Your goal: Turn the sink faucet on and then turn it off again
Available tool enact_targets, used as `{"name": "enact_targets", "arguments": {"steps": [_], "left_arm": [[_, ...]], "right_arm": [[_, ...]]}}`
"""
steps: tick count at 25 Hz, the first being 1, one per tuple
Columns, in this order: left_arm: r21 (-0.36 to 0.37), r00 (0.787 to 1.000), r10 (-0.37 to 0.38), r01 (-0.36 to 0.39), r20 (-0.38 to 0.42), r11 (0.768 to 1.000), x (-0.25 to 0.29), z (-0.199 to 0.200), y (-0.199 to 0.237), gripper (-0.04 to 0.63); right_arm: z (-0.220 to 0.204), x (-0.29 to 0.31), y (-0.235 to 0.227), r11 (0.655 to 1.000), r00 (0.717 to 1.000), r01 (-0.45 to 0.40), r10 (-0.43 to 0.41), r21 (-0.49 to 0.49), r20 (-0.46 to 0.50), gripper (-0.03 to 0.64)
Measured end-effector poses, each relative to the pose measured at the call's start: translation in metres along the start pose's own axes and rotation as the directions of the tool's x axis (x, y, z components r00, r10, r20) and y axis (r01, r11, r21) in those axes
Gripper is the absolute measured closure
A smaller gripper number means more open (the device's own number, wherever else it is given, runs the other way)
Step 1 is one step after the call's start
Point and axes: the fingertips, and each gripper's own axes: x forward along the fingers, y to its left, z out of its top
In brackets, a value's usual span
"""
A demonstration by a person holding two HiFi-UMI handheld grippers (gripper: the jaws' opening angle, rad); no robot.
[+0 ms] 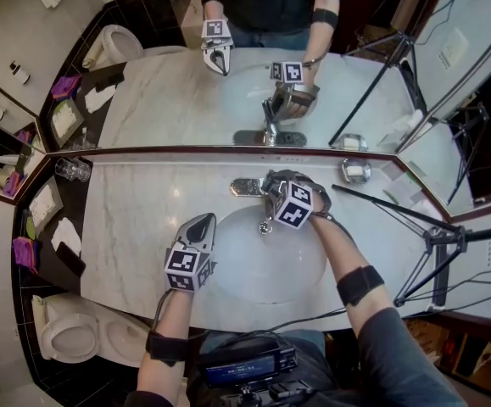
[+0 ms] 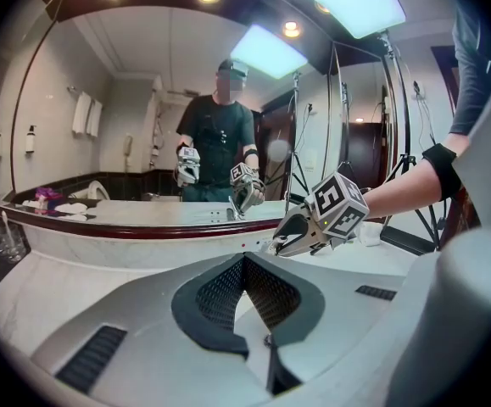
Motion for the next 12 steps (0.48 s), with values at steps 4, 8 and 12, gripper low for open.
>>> {"name": "enact_targets", "arguments": {"steps": [4, 8, 12], "left_arm": [[0.001, 1.000, 0.001, -0.001, 0.013, 1.000, -0.006, 0.005, 0.000, 0.595], [-0.001, 1.000, -0.004, 0.004, 0.025, 1.000, -0.011, 0.007, -0.003, 0.595], [-0.010, 0.999, -0.003, 0.003, 0.035, 1.000, -0.018, 0.008, -0.005, 0.595]], "right_arm": [[-0.002, -0.016, 0.007, 1.000, 1.000, 0.004, -0.004, 0.020, 0.000, 0.442], [-0.004, -0.043, 0.007, 0.997, 0.999, 0.032, -0.035, 0.074, 0.041, 0.443], [-0.009, -0.073, 0.006, 0.983, 0.993, 0.073, -0.088, 0.170, 0.082, 0.522]]}}
